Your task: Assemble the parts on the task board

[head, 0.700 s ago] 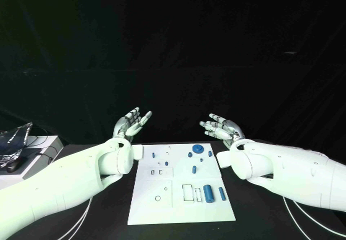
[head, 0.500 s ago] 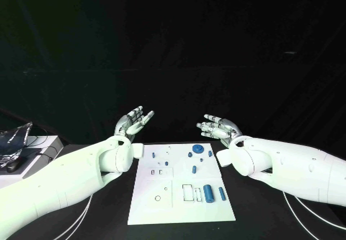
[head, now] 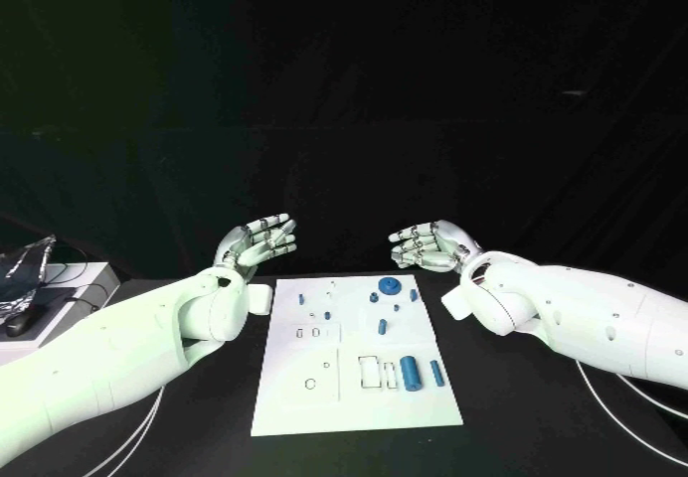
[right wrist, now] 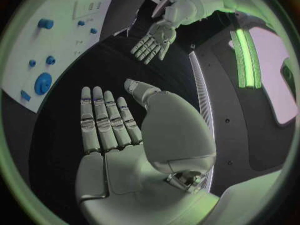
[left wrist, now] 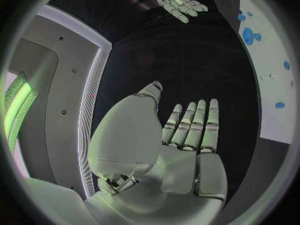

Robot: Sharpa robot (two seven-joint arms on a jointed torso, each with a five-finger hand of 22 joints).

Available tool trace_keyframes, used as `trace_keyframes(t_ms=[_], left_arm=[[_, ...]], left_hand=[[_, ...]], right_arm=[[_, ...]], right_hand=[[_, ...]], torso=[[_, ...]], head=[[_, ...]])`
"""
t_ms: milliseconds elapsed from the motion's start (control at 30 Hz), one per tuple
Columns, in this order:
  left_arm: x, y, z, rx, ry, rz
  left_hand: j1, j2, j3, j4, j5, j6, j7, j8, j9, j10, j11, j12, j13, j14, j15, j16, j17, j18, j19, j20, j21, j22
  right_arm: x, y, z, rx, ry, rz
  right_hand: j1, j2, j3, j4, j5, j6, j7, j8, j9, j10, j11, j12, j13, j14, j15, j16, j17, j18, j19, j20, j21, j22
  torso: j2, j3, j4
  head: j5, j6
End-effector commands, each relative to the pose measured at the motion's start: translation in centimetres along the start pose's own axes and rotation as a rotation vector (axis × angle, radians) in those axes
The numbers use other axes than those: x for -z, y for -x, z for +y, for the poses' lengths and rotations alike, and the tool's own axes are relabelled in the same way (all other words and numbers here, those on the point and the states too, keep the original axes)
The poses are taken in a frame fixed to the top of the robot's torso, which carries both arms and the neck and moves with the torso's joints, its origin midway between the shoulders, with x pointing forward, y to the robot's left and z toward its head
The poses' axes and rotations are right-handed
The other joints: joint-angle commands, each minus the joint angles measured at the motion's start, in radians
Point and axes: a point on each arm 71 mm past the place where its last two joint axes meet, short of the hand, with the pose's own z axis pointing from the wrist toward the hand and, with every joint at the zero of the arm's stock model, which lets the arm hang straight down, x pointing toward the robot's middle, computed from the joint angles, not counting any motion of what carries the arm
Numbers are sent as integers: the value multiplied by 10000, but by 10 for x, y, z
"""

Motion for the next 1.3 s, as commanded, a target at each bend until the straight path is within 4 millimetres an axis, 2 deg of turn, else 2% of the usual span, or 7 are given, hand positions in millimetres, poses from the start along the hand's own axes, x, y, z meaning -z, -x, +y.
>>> trace_keyframes(t_ms=[33,467,600,633,667,833,1300], left_arm=[[5,-8,-4,-28,-184,1197],[34,-15,-26,-278,-625,2531],[44,-19,-38,55,-1001,2839],[44,-20,-40,96,-1048,2883],[45,-21,-43,147,-1119,2932],[49,-22,-57,300,-1440,2994],[50,-19,-66,291,-1587,2929]], left_hand=[[-3,108,136,10,-6,1447,923,442,273,1391,-258,95,16,1342,-324,455,280,370,1343,-81,617,170],[222,-229,689,-19,-4,2353,520,552,319,3260,-827,-68,87,3819,-1122,1709,1833,375,3518,-922,1859,517],[587,-503,1053,-190,-15,2273,397,422,271,3202,-941,-248,56,4211,-1328,2700,2814,338,3890,-1211,2632,932],[583,-534,1101,-182,-17,2294,387,416,270,3210,-948,-259,56,4192,-1345,2880,2997,332,3887,-1233,2770,1014],[579,-558,1147,-177,-17,2311,382,409,269,3210,-948,-271,55,4194,-1364,3074,3182,327,3888,-1252,2915,1101],[511,-698,1417,-201,-29,2368,417,327,250,3121,-936,-300,59,3845,-1370,4320,4309,306,3559,-1295,3893,1727],[385,-804,1797,-295,34,2473,442,287,258,2942,-899,-258,62,3169,-1334,5663,5063,328,3050,-1258,5417,2708]], right_arm=[[-1,-5,6,3038,1140,857],[-7,-4,11,7932,1030,1350],[-10,0,13,9046,809,1150],[-11,0,14,9147,801,1107],[-11,0,15,9273,795,1052],[-18,0,18,9838,740,772],[-28,-4,21,10472,573,709]], right_hand=[[69,-95,178,-19,-52,480,601,94,44,466,-144,-134,-26,675,-207,201,70,151,599,-200,247,49],[1,-459,-54,-35,-95,2103,-253,386,228,3266,-1191,-288,72,4806,-1615,2028,1367,131,3705,-1685,2857,1334],[-173,-738,172,183,-64,2234,-425,256,321,3700,-1408,-454,276,5530,-1893,3959,2723,97,4591,-1981,3957,2034],[-205,-872,334,266,-69,2229,-462,199,379,3669,-1403,-455,350,5547,-1958,4999,3384,-95,5022,-1986,5142,3342],[-214,-913,467,334,-43,2232,-462,175,433,3552,-1401,-467,379,5553,-1913,5681,3813,-328,5452,-2020,6712,5283],[-260,-1116,849,553,-21,2137,-329,96,692,2974,-1296,-466,336,5543,-1786,9935,8108,-913,6307,-1945,10286,9744],[-229,-1286,955,588,-86,1954,-351,59,920,2220,-1160,-496,124,5392,-1670,10931,8932,-957,6276,-1828,10888,10455]], torso=[[135,-38,46],[740,-98,311],[968,-161,439],[1029,-168,467],[1058,-175,483],[1295,-235,586],[1596,-312,741]], head=[[-30,-9],[-233,21],[-319,81],[-327,85],[-336,89],[-442,69],[-606,64]])
